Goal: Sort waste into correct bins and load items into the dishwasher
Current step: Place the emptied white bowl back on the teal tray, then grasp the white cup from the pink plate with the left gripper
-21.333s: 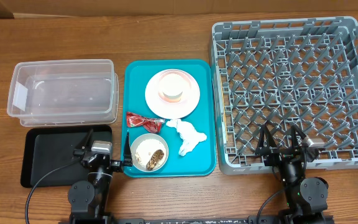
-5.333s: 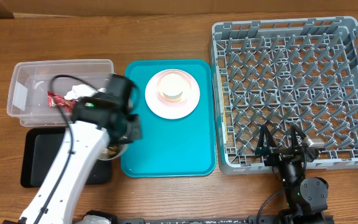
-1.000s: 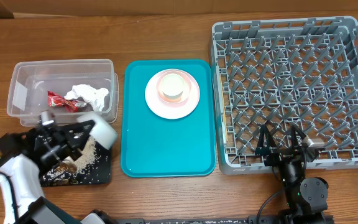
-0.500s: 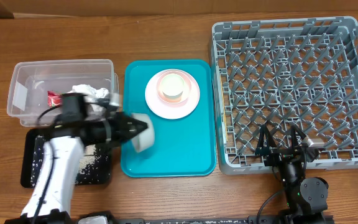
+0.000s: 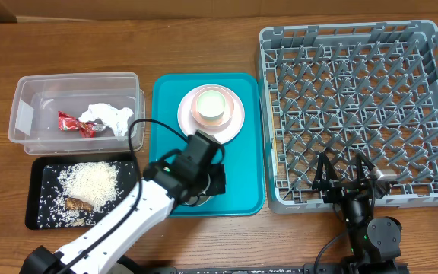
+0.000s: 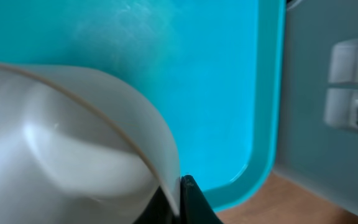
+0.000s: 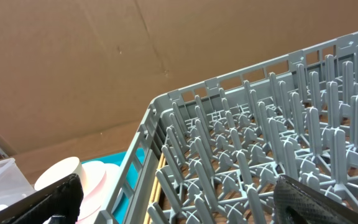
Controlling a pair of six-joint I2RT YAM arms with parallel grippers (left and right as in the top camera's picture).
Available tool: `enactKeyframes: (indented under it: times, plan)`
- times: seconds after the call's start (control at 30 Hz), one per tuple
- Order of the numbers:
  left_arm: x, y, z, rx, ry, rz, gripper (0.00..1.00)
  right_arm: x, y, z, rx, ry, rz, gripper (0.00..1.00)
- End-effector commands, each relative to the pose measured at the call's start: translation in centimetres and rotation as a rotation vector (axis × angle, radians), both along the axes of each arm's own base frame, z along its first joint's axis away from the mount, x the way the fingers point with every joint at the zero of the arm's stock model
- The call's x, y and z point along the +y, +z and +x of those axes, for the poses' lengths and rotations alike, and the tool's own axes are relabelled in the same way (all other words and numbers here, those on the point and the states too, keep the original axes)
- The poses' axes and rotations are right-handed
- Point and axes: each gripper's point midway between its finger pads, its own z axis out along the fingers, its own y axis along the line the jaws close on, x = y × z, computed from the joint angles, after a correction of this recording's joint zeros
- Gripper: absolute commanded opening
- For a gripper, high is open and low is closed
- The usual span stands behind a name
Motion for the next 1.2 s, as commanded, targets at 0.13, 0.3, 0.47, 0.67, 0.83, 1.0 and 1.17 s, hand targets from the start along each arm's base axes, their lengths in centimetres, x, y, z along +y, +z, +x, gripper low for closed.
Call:
enactKeyframes:
  times: [0.13, 0.3, 0.47, 0.67, 0.83, 1.0, 1.17]
  plan:
    - [1.0, 0.2, 1.4, -0.097, 0.062, 0.111, 0.33, 0.1, -0.2, 0.0, -0.003, 0.004, -0.006, 1.00]
    - [1.3, 1.2, 2.4, -0.152, 0.037, 0.154, 0.43, 0.1, -0.2, 0.0, -0.003, 0.004, -0.006, 1.00]
    - [0.8, 5.4, 4.8, -0.257, 0.027, 0.172, 0.44, 0.1, -0.2, 0.0, -0.003, 0.004, -0.006, 1.00]
    - [1.3, 10.7, 8.6, -0.424, 0.115, 0.184, 0.49, 0.1, -0.2, 0.0, -0.003, 0.004, -0.006, 1.00]
    - [2.7, 12.0, 11.0, -0.468, 0.238, 0.130, 0.54, 0.1, -0.2, 0.0, -0.003, 0.004, -0.006, 1.00]
    - [5.0, 12.6, 13.1, -0.484, 0.366, 0.095, 0.53, 0.1, -0.2, 0.0, -0.003, 0.004, -0.006, 1.00]
    - [5.5, 11.5, 14.9, -0.475, 0.392, 0.076, 0.47, 0.1, -0.2, 0.0, -0.003, 0.004, -0.006, 1.00]
